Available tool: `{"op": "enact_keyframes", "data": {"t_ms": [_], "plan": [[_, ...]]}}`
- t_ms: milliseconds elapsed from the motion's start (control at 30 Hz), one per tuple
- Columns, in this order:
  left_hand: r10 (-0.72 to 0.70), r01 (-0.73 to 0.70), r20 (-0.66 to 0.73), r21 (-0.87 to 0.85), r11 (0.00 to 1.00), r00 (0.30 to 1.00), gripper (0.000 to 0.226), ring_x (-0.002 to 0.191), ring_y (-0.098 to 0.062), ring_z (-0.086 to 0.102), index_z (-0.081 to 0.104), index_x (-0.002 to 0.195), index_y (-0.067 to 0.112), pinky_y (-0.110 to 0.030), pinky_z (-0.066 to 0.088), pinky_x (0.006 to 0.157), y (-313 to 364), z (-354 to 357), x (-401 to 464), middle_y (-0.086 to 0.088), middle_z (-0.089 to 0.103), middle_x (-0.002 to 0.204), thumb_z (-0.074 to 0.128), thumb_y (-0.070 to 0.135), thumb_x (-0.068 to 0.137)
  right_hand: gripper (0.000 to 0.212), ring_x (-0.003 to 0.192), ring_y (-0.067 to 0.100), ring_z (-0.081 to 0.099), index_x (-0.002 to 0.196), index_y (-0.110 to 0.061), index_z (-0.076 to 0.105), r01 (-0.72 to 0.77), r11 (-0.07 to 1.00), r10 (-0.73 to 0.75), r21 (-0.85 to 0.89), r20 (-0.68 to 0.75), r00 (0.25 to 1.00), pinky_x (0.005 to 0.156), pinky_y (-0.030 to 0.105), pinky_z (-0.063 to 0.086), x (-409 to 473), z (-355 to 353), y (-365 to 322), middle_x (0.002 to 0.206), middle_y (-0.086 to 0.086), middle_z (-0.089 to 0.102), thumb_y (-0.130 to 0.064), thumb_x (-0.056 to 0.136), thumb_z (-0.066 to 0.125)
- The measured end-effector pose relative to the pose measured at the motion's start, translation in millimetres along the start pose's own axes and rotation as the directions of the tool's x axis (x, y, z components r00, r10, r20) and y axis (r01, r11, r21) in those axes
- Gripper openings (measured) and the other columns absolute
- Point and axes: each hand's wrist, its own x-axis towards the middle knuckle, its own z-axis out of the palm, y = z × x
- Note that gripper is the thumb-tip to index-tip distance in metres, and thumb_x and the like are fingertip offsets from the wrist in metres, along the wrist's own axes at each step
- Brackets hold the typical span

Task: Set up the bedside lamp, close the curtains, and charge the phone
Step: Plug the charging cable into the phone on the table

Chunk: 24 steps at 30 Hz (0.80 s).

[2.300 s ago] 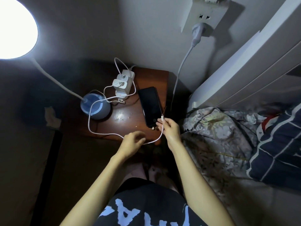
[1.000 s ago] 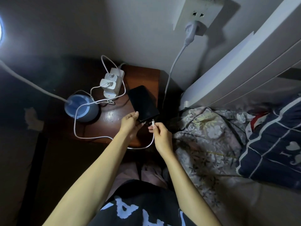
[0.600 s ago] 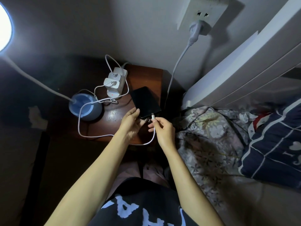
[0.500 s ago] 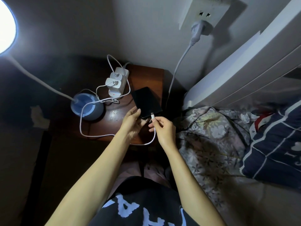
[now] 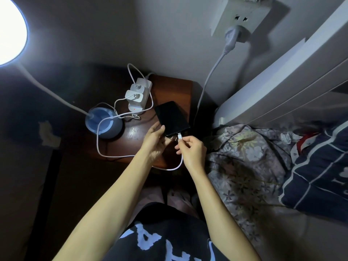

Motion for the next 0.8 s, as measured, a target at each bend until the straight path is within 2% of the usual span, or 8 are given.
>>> {"op": "enact_keyframes", "data": {"t_ms": [133, 333, 467, 633, 800], "plan": [[0.006, -0.006, -0.002, 0.009, 1.0, 1.0, 0.044, 0.059, -0.007, 0.068, 0.038, 0.135, 0.011, -0.023, 0.054, 0.046, -0.3, 1.6, 0.0, -0.002, 0.061, 0.092, 0.04, -0.001, 0.093, 0.014, 0.041, 0.001, 0.054, 0.072, -0.011, 0.062, -0.017, 0.999, 0.017, 0.038, -0.014, 1.0, 0.052, 0.011, 0.045, 0.1, -1.0, -2.9, 0.058, -0.003, 0.063, -0.009, 0.085, 0.057], [0.008, -0.008, -0.002, 0.002, 1.0, 1.0, 0.042, 0.06, -0.008, 0.068, 0.041, 0.133, 0.011, -0.023, 0.054, 0.048, -0.5, 2.0, -1.1, -0.002, 0.062, 0.092, 0.04, -0.001, 0.092, 0.013, 0.041, 0.002, 0.055, 0.073, -0.009, 0.063, -0.023, 0.999, 0.023, 0.032, 0.014, 1.0, 0.051, 0.012, 0.045, 1.8, -0.6, -5.8, 0.057, -0.003, 0.063, -0.01, 0.085, 0.057], [0.028, -0.027, -0.006, 0.088, 0.996, 1.0, 0.041, 0.058, -0.007, 0.068, 0.041, 0.133, 0.011, -0.021, 0.054, 0.047, -0.8, 1.0, -1.4, -0.001, 0.062, 0.089, 0.041, 0.0, 0.093, 0.02, 0.043, 0.004, 0.055, 0.064, -0.016, 0.061, -0.043, 0.999, 0.042, 0.016, 0.055, 0.998, 0.054, 0.018, 0.045, 5.5, -4.8, -7.4, 0.056, -0.003, 0.064, -0.01, 0.083, 0.058], [0.059, -0.057, -0.005, 0.159, 0.986, 0.998, 0.041, 0.059, -0.007, 0.067, 0.041, 0.134, 0.01, -0.02, 0.055, 0.051, -3.2, -2.8, 0.5, -0.003, 0.062, 0.091, 0.04, 0.001, 0.093, 0.021, 0.048, 0.007, 0.057, 0.063, -0.014, 0.062, -0.129, 0.987, 0.122, 0.097, 0.077, 0.99, 0.067, 0.03, 0.052, 6.3, -0.3, -8.2, 0.059, 0.0, 0.065, -0.007, 0.082, 0.056], [0.06, -0.06, 0.003, 0.2, 0.978, 0.998, 0.04, 0.059, -0.006, 0.068, 0.042, 0.132, 0.01, -0.02, 0.055, 0.053, -1.3, -4.3, 0.3, -0.004, 0.062, 0.091, 0.04, 0.001, 0.093, 0.021, 0.044, -0.001, 0.057, 0.069, -0.012, 0.063, -0.203, 0.962, 0.182, 0.182, 0.126, 0.975, 0.049, 0.012, 0.046, 6.0, -0.3, -9.6, 0.064, 0.002, 0.065, -0.005, 0.086, 0.054]]}}
